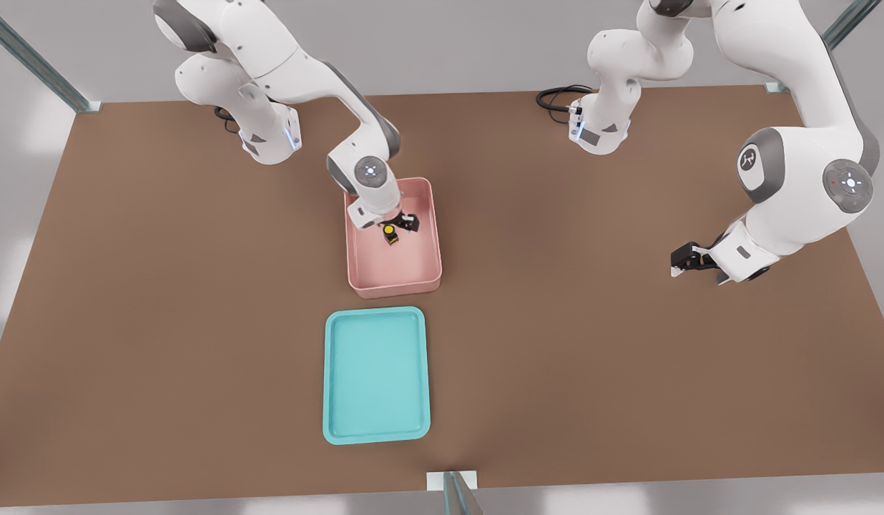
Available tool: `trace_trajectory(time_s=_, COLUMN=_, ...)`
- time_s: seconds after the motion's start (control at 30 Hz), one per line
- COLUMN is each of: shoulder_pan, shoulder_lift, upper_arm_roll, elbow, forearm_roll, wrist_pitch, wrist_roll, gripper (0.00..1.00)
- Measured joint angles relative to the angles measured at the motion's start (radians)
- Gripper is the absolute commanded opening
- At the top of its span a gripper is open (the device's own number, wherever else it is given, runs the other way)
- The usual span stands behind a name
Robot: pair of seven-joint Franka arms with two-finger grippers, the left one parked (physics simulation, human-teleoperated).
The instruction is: The left arm remains still, and the right arm places the button from the box into the tray
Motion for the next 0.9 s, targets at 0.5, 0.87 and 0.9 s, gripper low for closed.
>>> trace_trajectory(time_s=0.5, shoulder_pan=-0.003, shoulder_lift=0.006, upper_arm_roll=-0.005, elbow=-0.053, forearm_roll=-0.015, wrist_pitch=0.041, wrist_roll=0.129, gripper=0.81)
trace_trajectory(time_s=0.87, shoulder_pan=-0.003, shoulder_lift=0.004, upper_arm_roll=-0.022, elbow=-0.060, forearm_roll=-0.030, wrist_pitch=0.043, wrist_roll=0.179, gripper=0.54)
trace_trajectory(time_s=0.9, shoulder_pan=-0.003, shoulder_lift=0.002, upper_arm_roll=-0.023, elbow=-0.059, forearm_roll=-0.030, wrist_pitch=0.042, wrist_roll=0.183, gripper=0.49)
